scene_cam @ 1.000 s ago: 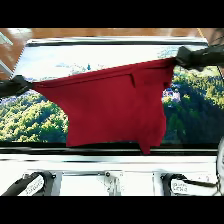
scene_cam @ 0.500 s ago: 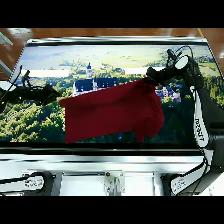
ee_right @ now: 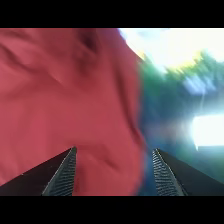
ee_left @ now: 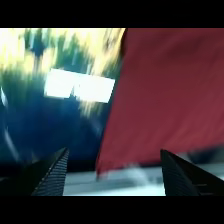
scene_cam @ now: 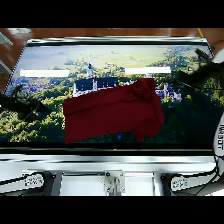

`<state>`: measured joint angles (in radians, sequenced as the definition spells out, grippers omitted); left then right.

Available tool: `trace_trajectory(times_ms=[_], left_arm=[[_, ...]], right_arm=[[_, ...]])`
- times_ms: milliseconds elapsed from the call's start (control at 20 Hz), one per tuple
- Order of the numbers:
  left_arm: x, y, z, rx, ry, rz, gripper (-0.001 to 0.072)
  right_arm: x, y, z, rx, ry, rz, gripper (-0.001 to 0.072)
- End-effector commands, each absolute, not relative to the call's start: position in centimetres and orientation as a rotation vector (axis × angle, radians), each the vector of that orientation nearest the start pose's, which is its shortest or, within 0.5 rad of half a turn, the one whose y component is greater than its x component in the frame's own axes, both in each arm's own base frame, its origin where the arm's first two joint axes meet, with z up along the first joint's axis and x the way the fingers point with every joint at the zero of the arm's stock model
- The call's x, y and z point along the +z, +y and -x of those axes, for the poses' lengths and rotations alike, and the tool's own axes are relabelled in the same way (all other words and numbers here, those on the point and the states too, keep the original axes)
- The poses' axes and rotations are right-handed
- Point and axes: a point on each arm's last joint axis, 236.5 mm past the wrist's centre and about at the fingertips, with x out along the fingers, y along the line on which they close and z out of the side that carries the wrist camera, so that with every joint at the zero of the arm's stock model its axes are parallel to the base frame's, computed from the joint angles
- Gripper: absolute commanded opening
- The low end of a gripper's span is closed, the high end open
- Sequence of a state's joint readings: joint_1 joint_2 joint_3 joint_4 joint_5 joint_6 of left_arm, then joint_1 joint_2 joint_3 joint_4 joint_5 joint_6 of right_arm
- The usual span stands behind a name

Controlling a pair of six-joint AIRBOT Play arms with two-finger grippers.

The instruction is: Fold the shirts.

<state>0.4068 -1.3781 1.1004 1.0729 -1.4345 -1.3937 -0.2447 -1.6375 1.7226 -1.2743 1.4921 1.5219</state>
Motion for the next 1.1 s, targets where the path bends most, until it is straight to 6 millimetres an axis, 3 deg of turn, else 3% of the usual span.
trace_trajectory(times_ms=[0,150,350,700,800,850,900,950,1050], left_arm=[[-5.8,-1.2,-25.5,-0.209,1.659,0.735,0.0705],[-9.3,-4.8,-22.7,-0.27,1.66,0.84,0.0705],[-12.0,-6.4,-21.8,-0.213,1.638,0.903,0.0705],[-12.6,-8.6,-26.5,-0.175,1.466,0.908,0.0687],[-12.3,-9.3,-27.5,-0.173,1.434,0.939,0.0255],[-12.1,-9.5,-27.7,-0.181,1.426,0.948,0.0154],[-11.9,-9.6,-27.8,-0.187,1.424,0.951,0.01],[-11.6,-9.8,-27.7,-0.219,1.427,0.935,0.0042],[-10.9,-10.4,-27.5,-0.284,1.435,0.91,0.0041]], right_arm=[[2.8,-5.7,-39.5,0.082,1.515,-0.518,0.0591],[0.2,-3.6,-38.2,0.155,1.559,-0.612,0.0591],[-0.2,-3.0,-39.9,0.153,1.491,-0.634,0.0591],[-0.2,-2.9,-40.0,0.154,1.49,-0.63,0.059],[-0.3,-3.0,-39.8,0.151,1.498,-0.625,0.059],[-0.5,-3.0,-39.5,0.146,1.512,-0.611,0.0591],[-1.1,-3.3,-38.8,0.133,1.544,-0.596,0.0592],[-2.0,-3.2,-37.8,0.129,1.583,-0.591,0.0641],[-4.1,-2.2,-35.3,0.151,1.667,-0.617,0.0679]])
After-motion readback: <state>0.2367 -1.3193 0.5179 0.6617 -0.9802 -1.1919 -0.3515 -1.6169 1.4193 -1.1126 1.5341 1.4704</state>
